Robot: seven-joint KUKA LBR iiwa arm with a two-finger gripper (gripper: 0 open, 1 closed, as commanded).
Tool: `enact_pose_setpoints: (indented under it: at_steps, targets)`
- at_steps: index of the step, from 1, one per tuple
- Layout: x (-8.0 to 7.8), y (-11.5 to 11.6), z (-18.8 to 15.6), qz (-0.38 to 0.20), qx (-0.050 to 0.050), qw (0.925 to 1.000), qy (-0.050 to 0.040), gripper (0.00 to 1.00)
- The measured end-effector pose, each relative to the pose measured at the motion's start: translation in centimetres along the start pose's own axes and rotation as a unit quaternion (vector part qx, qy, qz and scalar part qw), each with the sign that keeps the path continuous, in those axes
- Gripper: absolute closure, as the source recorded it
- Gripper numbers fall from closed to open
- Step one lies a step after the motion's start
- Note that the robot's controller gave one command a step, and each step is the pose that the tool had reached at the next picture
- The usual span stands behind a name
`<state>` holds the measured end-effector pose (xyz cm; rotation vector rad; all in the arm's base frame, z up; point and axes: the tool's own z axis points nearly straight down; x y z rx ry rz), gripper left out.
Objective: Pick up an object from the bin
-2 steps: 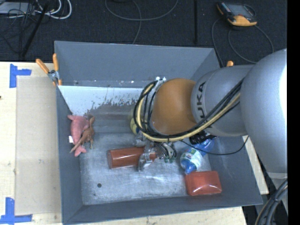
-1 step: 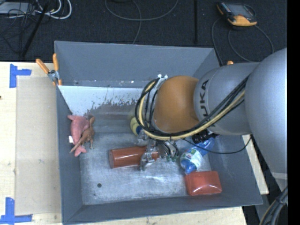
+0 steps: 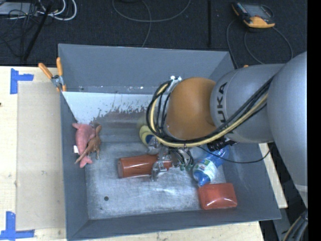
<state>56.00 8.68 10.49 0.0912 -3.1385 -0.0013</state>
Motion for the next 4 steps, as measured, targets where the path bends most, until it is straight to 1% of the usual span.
enact_pose_setpoints:
  at_steps: [2,3,4]
  targets:
    - [-0.1,0.0,-2.0,0.001,0.000,1.0000,-0.0020,1.00]
    - [0.1,0.0,-2.8,0.001,0.000,1.0000,0.0016,1.00]
    - [0.2,0.0,-4.9,0.001,0.001,1.0000,0.0030,1.00]
